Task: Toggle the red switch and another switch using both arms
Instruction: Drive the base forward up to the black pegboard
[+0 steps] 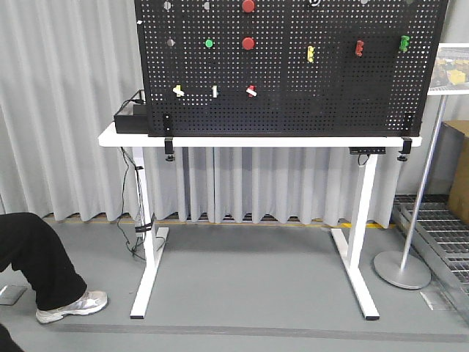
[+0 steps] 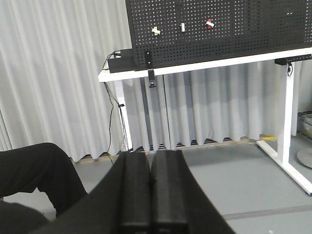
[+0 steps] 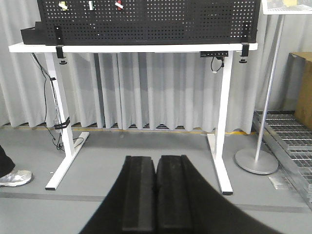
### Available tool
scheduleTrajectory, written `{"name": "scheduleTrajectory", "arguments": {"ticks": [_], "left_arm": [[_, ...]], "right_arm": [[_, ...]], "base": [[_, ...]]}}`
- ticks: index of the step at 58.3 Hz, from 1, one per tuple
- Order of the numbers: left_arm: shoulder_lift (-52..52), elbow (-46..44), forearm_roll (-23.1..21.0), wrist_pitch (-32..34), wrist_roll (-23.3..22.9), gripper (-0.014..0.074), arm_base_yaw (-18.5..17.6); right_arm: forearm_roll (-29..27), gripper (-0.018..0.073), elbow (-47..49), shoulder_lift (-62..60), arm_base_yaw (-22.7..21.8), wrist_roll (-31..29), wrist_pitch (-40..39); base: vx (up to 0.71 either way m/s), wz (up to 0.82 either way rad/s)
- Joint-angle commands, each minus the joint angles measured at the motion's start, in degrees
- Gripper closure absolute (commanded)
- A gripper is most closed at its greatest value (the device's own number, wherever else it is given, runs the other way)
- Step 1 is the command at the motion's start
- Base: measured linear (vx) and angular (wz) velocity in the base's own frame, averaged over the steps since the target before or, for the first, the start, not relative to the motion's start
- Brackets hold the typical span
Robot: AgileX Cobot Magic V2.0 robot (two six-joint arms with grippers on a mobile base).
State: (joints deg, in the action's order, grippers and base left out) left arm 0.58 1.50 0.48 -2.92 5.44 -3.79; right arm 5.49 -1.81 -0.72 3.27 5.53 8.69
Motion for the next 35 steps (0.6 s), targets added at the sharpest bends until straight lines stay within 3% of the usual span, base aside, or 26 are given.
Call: {"name": "scheduleTrajectory", "arguments": {"ticks": [1,35], "left_arm": [[0.5,1.1,-0.5,4.5,0.0,0.0594,0.1],[0.5,1.1,-0.5,4.5,0.0,0.0594,0.1]], "right_arm": [[0.6,0.0566,-0.3,-0.6,0.0,-0.2,-4.9],[0.6,0.0566,-0.3,-0.6,0.0,-0.2,-4.7]], "base": [[0.00,-0.01],[0.00,0.00]]}}
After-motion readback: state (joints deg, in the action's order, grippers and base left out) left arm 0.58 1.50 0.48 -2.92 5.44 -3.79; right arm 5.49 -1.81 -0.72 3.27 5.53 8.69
